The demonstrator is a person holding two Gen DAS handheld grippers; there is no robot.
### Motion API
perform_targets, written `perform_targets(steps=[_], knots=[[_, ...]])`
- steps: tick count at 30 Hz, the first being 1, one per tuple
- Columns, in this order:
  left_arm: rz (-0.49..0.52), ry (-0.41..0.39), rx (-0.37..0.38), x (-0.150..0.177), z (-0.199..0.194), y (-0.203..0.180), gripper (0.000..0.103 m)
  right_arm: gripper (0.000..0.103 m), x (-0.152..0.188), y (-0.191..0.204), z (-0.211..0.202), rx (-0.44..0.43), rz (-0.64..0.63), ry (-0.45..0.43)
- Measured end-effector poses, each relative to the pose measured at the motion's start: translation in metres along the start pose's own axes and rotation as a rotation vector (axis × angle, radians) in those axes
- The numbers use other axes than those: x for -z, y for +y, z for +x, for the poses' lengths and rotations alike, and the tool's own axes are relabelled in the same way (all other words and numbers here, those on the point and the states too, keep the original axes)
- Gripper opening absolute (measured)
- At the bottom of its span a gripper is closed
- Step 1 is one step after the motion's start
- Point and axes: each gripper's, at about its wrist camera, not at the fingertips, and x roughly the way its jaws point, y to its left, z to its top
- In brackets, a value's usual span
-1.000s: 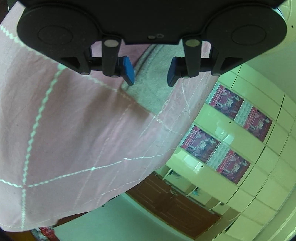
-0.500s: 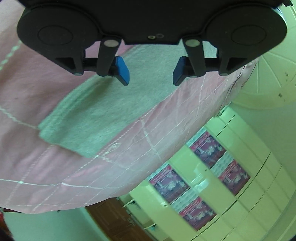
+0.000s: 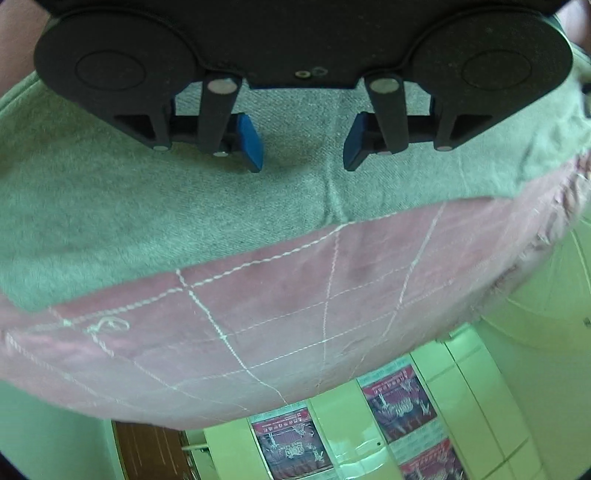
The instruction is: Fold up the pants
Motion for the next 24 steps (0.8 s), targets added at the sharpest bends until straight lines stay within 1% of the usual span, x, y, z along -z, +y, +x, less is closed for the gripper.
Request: perform_targets(steps=[1,2,3,4,6,7,8,9,10,11,12,13,14,15,16,18,20,22,23,24], knots=[[0.013,-0.002,0.000,-0.001,-0.001,-0.001,0.103,0.042,0.000,-0.002,-0.005,-0.008,-0.004,-0.004],[0.014,-0.011,-0.018,-0.003,-0.005,-0.004,0.103,0.044,0.002,-0.003,-0.013,0.001,-0.016,-0.026],[0.017,-0.041,-0.031,-0.007,-0.012,-0.008,0.103,0.048,0.002,-0.003,-0.021,0.007,-0.026,-0.051],[0.018,-0.088,-0.025,-0.012,-0.022,-0.014,0.103,0.050,0.002,-0.004,-0.028,0.002,-0.032,-0.070],[0.048,-0.220,-0.026,-0.025,-0.039,-0.033,0.103,0.050,0.000,-0.002,-0.032,-0.011,-0.021,-0.084],[0.065,-0.270,0.000,-0.033,-0.047,-0.045,0.103,0.050,-0.003,0.000,-0.029,-0.012,-0.014,-0.087],[0.083,-0.282,0.047,-0.040,-0.047,-0.057,0.103,0.050,-0.004,0.004,-0.027,-0.015,-0.013,-0.086],[0.110,-0.271,0.105,-0.047,-0.039,-0.073,0.103,0.050,-0.003,0.007,-0.025,-0.018,-0.015,-0.084],[0.136,-0.244,0.146,-0.053,-0.027,-0.087,0.103,0.050,-0.003,0.011,-0.021,-0.023,-0.012,-0.080],[0.166,-0.201,0.170,-0.055,-0.012,-0.100,0.103,0.050,-0.003,0.013,-0.018,-0.029,-0.003,-0.078],[0.215,-0.156,0.144,-0.053,0.005,-0.115,0.103,0.050,-0.005,0.015,-0.013,-0.035,0.010,-0.075],[0.277,-0.117,0.048,-0.051,0.024,-0.125,0.103,0.050,-0.004,0.015,-0.013,-0.040,0.019,-0.075],[0.315,-0.075,-0.058,-0.048,0.043,-0.128,0.103,0.050,-0.004,0.015,-0.014,-0.041,0.028,-0.077],[0.329,-0.023,-0.111,-0.044,0.060,-0.124,0.103,0.051,-0.003,0.013,-0.017,-0.038,0.033,-0.080],[0.324,-0.018,-0.085,-0.042,0.068,-0.115,0.103,0.051,-0.003,0.010,-0.020,-0.031,0.034,-0.086],[0.316,-0.019,-0.079,-0.048,0.070,-0.111,0.103,0.052,-0.003,0.001,-0.028,-0.005,0.039,-0.102],[0.321,-0.021,-0.084,-0.056,0.059,-0.113,0.103,0.052,-0.002,-0.011,-0.038,0.019,0.053,-0.118],[0.326,-0.089,-0.114,-0.055,0.039,-0.110,0.103,0.054,-0.001,-0.026,-0.052,0.035,0.071,-0.149],[0.340,-0.080,-0.150,-0.049,0.041,-0.105,0.103,0.056,0.000,-0.032,-0.058,0.044,0.082,-0.168],[0.324,-0.014,-0.157,-0.046,0.053,-0.096,0.103,0.057,0.000,-0.039,-0.063,0.054,0.102,-0.190]])
